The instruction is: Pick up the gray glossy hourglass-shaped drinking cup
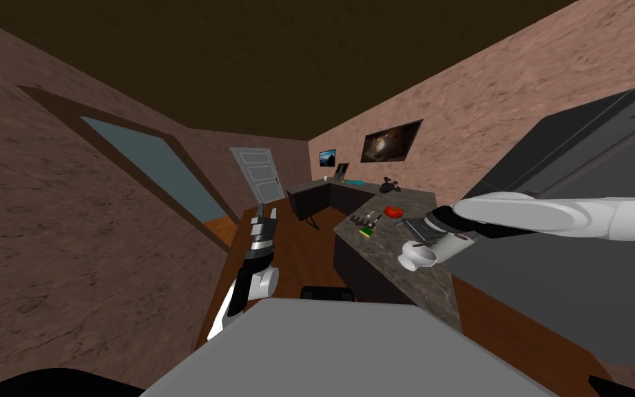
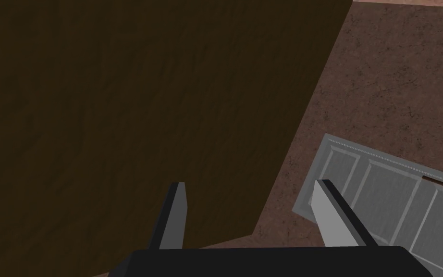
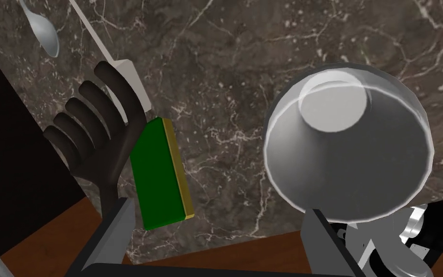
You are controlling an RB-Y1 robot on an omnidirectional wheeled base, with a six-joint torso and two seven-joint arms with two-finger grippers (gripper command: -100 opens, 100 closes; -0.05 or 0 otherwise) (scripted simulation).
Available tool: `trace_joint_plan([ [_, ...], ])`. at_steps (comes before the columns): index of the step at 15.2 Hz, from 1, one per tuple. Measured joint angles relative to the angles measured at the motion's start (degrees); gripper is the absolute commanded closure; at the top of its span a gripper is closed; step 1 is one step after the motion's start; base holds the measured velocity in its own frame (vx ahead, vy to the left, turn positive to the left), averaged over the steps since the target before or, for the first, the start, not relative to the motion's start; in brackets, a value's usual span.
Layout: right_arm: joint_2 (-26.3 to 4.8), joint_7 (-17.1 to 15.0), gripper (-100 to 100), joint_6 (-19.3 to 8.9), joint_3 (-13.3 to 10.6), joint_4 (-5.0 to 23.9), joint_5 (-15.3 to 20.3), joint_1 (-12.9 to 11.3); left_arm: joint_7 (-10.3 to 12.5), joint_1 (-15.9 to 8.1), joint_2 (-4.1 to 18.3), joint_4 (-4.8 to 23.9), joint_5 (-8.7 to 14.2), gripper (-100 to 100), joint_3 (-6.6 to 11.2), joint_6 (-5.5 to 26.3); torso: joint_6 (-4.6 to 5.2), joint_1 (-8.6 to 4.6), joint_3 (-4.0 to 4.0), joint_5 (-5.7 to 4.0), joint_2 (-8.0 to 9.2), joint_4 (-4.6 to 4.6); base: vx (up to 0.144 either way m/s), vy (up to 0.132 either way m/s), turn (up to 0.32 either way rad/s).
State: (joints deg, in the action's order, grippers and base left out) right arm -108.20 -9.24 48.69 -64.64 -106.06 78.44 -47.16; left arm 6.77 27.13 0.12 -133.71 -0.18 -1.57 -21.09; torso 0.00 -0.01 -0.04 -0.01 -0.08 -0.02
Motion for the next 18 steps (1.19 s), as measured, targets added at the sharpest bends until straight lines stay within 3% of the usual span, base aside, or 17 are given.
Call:
trace_joint_plan([
  [10, -4.1, -1.3, -100, 0.7, -11.6, -0.6, 5.1, -1.3, 0.0, 0.0, 0.0, 0.0, 0.0, 0, 0.00, 0.0, 0.00, 0.07, -0.07, 0.01, -0.11, -0.03, 0.030, 0.014, 0.111],
  [15, -1.3, -0.7, -100, -1.3, -11.7, 2.4, 6.0, 1.0, 0.0, 0.0, 0.0, 0.0, 0.0, 0, 0.00, 0.0, 0.02, 0.05, 0.04, 0.00, 0.07, 0.01, -0.011, 0.011, -0.005],
  [16, -1.1, -0.7, 100, -1.6, -11.7, 2.6, 6.1, 1.1, 0.0, 0.0, 0.0, 0.0, 0.0, 0, 0.00, 0.0, 0.03, 0.05, 0.05, 0.01, 0.08, 0.02, 0.000, 0.000, 0.000],
  [18, -1.1, -0.6, 100, -1.6, -11.7, 2.6, 6.1, 1.1, 0.0, 0.0, 0.0, 0.0, 0.0, 0, 0.00, 0.0, 0.03, 0.03, 0.04, 0.01, 0.07, 0.02, 0.000, 0.000, 0.000],
])
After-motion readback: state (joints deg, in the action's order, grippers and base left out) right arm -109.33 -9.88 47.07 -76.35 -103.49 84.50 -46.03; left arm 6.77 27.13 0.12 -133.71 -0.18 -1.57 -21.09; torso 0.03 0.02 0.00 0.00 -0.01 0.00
